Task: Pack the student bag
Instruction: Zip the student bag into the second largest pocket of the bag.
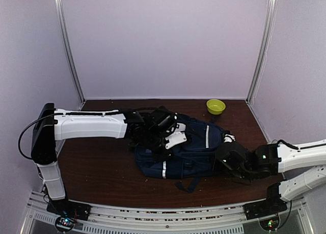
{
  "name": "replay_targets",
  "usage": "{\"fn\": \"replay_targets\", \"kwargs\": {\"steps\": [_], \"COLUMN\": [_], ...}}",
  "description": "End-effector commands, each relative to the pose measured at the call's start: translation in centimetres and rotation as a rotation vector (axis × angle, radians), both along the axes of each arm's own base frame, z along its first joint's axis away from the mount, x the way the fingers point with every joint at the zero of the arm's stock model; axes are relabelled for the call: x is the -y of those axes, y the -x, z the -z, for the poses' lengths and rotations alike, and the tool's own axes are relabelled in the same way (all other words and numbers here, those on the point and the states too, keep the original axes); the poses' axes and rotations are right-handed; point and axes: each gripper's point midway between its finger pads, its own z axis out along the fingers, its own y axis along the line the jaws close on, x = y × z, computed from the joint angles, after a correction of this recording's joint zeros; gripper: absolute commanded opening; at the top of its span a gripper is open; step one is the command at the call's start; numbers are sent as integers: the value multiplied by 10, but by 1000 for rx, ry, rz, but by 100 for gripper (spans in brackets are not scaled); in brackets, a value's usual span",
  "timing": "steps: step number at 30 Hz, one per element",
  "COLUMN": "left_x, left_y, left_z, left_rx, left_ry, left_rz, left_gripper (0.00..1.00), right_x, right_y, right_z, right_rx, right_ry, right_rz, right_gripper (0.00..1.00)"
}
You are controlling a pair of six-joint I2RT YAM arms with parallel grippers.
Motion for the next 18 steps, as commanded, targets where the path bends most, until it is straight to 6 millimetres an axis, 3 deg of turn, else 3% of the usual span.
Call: {"fn": "replay_targets", "kwargs": {"steps": [1,9,13,18], "left_x": [-19,-80,-111,-114], "left_y": [-22,-23,-20,-16], "left_z": [-32,-32,-20,-18], "left_rx": [85,194,229,204], "left_ry": [55,-35,-89,-79], "left_rz": [-88,-175,-206,-227], "left_gripper": [0,0,0,0], "right_x": [13,9,-2,-23], "right_y": [-3,-10,-12,-12], "right_z": [3,6,2,-2], "right_rx": [-3,-16,-13,-7], "right_ry": [-30,-52,-72,-96], "right_rz": [30,5,-32,-130], "right_gripper": [0,0,0,0]}}
